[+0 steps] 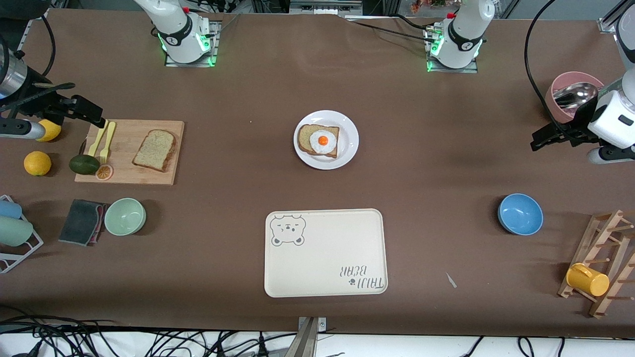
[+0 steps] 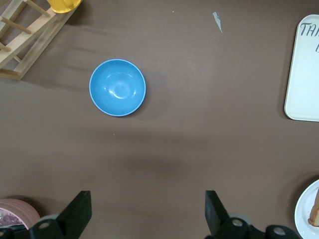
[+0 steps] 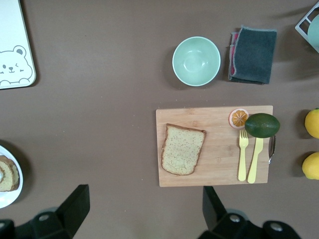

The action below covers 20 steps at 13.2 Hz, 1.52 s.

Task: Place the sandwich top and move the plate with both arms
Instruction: 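Move the right gripper toward the bread slice on the cutting board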

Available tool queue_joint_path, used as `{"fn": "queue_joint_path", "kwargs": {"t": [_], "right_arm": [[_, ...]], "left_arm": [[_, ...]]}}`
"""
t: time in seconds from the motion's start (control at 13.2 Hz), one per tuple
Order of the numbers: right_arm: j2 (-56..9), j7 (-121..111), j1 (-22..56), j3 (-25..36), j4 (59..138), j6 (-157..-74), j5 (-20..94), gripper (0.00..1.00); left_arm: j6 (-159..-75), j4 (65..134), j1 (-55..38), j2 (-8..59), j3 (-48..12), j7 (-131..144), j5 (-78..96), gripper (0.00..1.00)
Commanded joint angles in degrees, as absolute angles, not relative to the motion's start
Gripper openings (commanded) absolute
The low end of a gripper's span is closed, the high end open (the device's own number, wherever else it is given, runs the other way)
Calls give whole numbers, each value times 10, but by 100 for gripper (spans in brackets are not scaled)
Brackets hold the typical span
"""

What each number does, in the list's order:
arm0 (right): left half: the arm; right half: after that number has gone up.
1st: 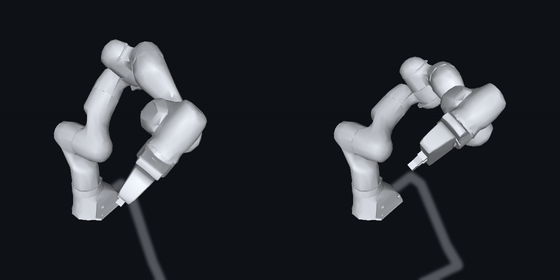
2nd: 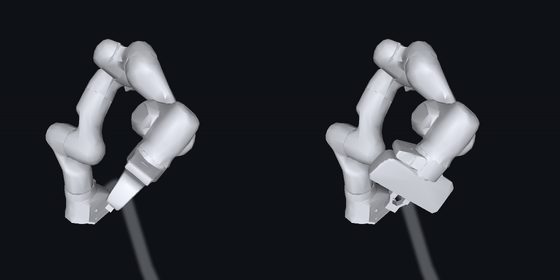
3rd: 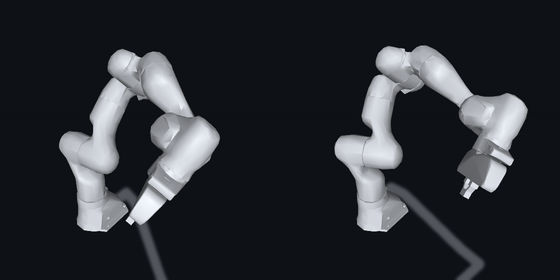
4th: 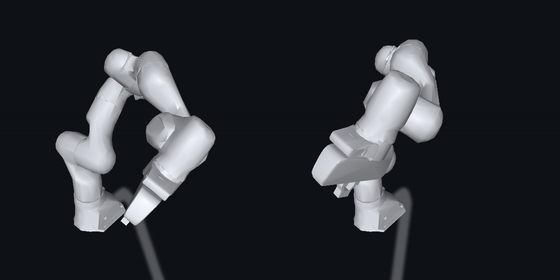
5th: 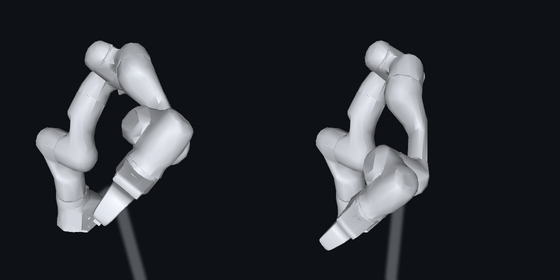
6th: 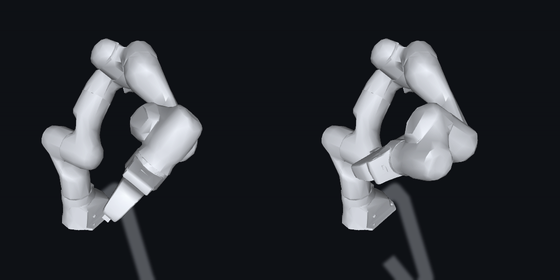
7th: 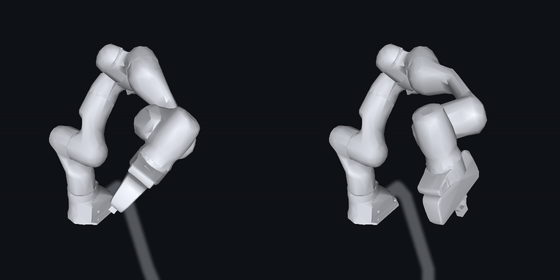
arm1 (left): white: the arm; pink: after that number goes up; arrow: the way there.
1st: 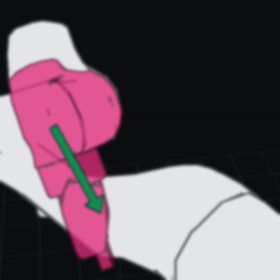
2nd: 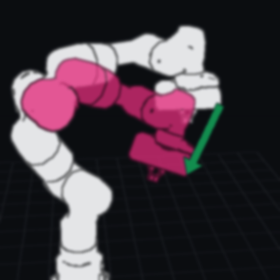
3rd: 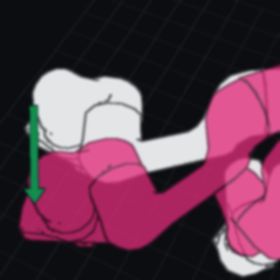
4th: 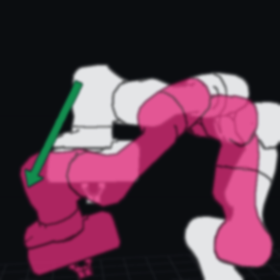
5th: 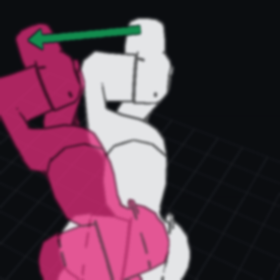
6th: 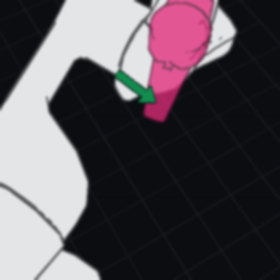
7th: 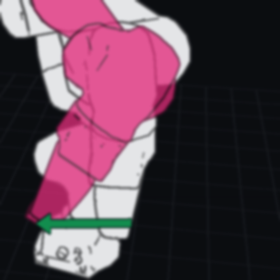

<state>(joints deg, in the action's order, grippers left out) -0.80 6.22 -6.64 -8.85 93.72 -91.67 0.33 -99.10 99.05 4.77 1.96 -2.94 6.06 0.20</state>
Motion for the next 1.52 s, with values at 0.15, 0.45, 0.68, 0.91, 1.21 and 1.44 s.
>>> {"fn": "queue_joint_path", "kwargs": {"t": [0.15,0.45,0.68,0.91,1.21,1.44], "right_arm": [[-6,69,-68,-88,935,-910,-3,100],[-6,66,-68,-88,934,-908,-6,100],[-14,58,-70,-88,934,-909,-14,100],[-32,60,-68,-89,939,-925,-16,94],[-41,61,-68,-89,1037,-1022,-15,93],[-37,82,-66,-92,1161,-1153,-17,97]], "left_arm": [[-998,992,50,18,-31,57,7,100],[-998,993,46,19,-31,59,8,100],[-998,992,47,19,-31,58,7,100],[-998,993,47,21,-31,58,8,100],[-998,991,48,23,-31,58,8,100],[-1006,991,51,28,-31,58,8,100]]}}
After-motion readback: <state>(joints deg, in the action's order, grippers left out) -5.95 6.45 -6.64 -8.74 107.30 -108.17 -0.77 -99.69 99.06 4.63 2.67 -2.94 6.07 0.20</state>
